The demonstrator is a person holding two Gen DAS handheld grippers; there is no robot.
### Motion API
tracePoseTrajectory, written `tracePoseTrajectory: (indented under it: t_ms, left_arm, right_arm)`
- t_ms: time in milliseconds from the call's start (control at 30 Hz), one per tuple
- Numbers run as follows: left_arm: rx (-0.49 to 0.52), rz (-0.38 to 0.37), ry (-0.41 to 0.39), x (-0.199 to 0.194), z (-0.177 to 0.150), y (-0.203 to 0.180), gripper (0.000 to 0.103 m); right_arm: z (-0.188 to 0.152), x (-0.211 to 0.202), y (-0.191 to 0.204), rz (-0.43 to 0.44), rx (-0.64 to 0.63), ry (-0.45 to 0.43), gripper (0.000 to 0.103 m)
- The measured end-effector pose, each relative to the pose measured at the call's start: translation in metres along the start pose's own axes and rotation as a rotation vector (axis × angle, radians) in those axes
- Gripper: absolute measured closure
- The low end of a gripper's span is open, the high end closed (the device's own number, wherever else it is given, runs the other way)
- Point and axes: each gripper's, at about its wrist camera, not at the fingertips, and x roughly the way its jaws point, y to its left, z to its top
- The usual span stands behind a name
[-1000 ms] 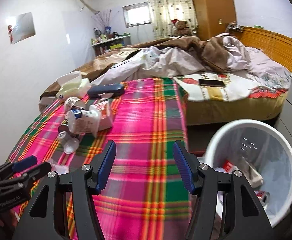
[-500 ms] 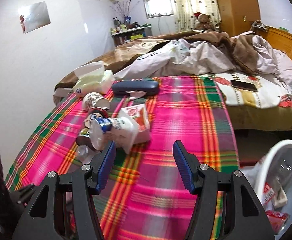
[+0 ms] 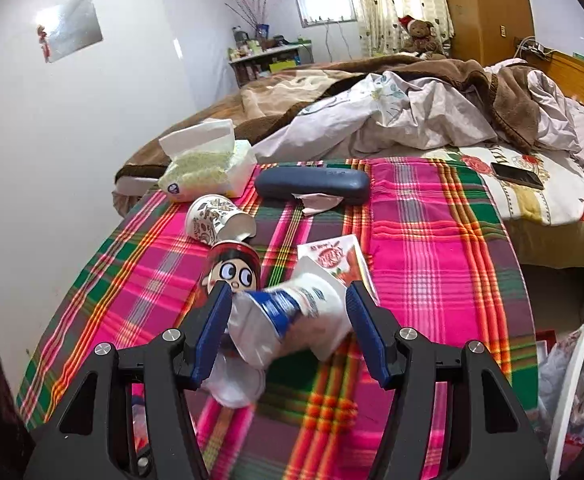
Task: Collect trash
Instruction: 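Grasp the clear plastic cup with the left tool while the right tool grasps the white yogurt cup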
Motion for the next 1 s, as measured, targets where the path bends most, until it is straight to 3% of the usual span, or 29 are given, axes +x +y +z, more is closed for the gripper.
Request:
tracePoseTrajectory:
  t_ms: [300,633,800,900,1000]
  left_arm:
    - [-0.015,-0.007,0.000,-0.001,0.003,0.018,0.048]
    - [-0.004,-0.013,0.000,0.000,0.004,0.019,0.047]
    - [-0.002,-0.016,0.001,0.000,0.004,0.019,0.045]
    - [-0.002,-0.020,0.000,0.000,0.003,0.020,0.044]
    - [0.000,-0.024,0.004,0.000,0.003,0.018,0.040]
  right_arm:
    - [-0.006,0.019,0.006,-0.056,0.003,0.093,0.036]
    - [-0.034,0.000,-0.007,-0.067,0.028,0.081,0.032]
    - [-0.039,0.001,-0.014,-0.032,0.071,0.098,0.032]
    - [-0.043,-0.004,-0.016,-0.077,0.084,0.104,0.033]
    - [-0.045,-0.011,-0.018,-0.065,0.114,0.102,0.032]
